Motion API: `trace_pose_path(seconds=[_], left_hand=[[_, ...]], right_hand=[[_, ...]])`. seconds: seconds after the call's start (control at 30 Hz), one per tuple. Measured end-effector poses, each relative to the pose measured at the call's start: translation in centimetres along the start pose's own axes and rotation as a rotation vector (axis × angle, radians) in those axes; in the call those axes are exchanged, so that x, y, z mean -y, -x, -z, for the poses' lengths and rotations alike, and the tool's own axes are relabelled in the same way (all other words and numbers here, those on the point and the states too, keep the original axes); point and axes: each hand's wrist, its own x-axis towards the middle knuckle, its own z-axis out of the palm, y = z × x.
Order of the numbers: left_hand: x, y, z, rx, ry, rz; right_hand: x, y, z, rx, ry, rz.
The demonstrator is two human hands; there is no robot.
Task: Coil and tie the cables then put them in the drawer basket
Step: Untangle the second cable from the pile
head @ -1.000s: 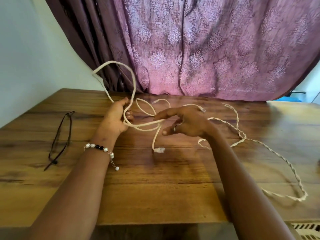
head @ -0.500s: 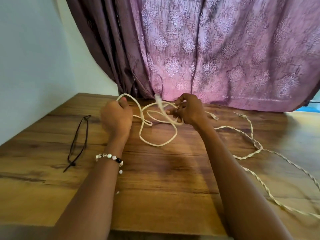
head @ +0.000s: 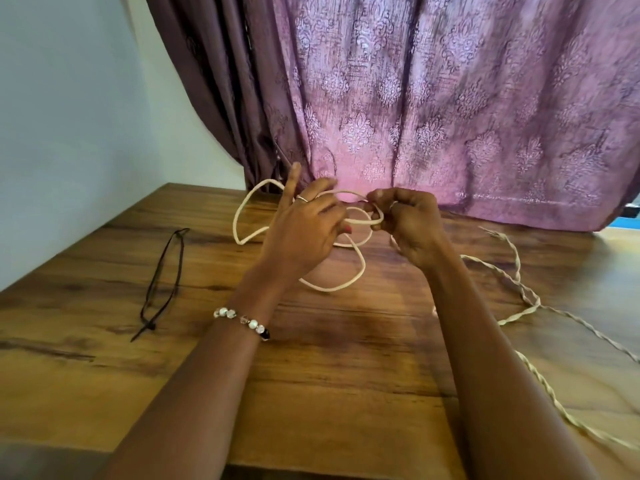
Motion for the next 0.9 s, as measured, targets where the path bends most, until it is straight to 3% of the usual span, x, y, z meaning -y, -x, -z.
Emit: trace_pose_path(seconds=[0.07,0.17,0.3,0.4,0.5,0.6,0.73,0.9], left_hand=[[-0.6,0.1,0.2,0.023,0.401,0.166],[-2.4,-0.4,1.0,0.110,1.031,0.439],[-3.6,-1.4,1.4,-0.025,1.639,0.657],[-2.4,-1.8,2.1,-0.173,1.996,0.760],[-0.3,-1.6,3.0,-0.321,2.169,0.772],[1.6,-1.0,3.6,-0.427,2.182,0.806],[2.7,-0.5,3.8,-0.528,2.128,0.845],[2.6,-0.4,3.1,-0.558,1.941,0.975]], right_hand=[[-0.1,-0.1,0.3,0.075,-0.168,-0.001],[-0.8,0.1,-0.3,0.177,-0.220,0.091],[-2.7,1.2,-2.9,0.345,-0.080,0.152],[-3.1,1.7,-4.6,0.364,0.033,0.177],[-3.1,1.7,-5.5,0.297,0.092,0.179],[-3.1,1.7,-5.7,0.204,0.167,0.177],[-3.4,1.8,-6.2,0.064,0.792,0.408],[-3.2,3.3,-6.6,0.145,1.373,0.664]])
